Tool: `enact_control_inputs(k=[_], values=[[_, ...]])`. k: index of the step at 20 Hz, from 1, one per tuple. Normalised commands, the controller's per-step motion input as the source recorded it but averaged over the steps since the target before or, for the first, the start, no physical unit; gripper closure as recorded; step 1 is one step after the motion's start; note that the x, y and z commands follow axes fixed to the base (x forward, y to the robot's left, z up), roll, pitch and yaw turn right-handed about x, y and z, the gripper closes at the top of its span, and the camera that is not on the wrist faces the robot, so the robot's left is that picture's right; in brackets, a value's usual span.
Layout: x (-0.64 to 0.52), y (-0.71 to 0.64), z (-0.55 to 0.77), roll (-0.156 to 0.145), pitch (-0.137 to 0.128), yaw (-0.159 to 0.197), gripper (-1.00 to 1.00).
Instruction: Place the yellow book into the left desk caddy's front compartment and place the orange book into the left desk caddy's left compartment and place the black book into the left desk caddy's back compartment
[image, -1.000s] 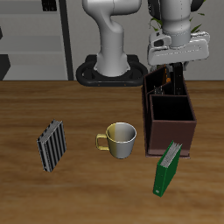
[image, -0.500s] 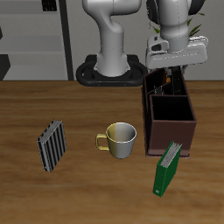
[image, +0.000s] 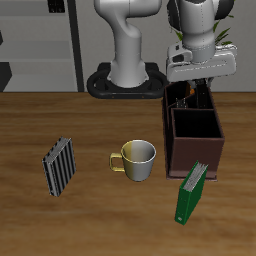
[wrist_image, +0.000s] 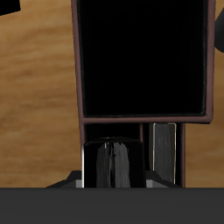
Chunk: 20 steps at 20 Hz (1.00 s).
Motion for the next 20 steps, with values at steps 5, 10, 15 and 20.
enact_control_inputs(k=[5,10,15,20], values=[[0.04,-0.09,-0.08,-0.017,0.009,-0.007,1.0],[0.02,-0.02,-0.24,0.003,0.035,0.001,1.0],[-0.07,0.13,-0.24,0.028,0.03,0.012,1.0],[-0.16,0.13,-0.21,0.031,0.027,0.02,1.0]])
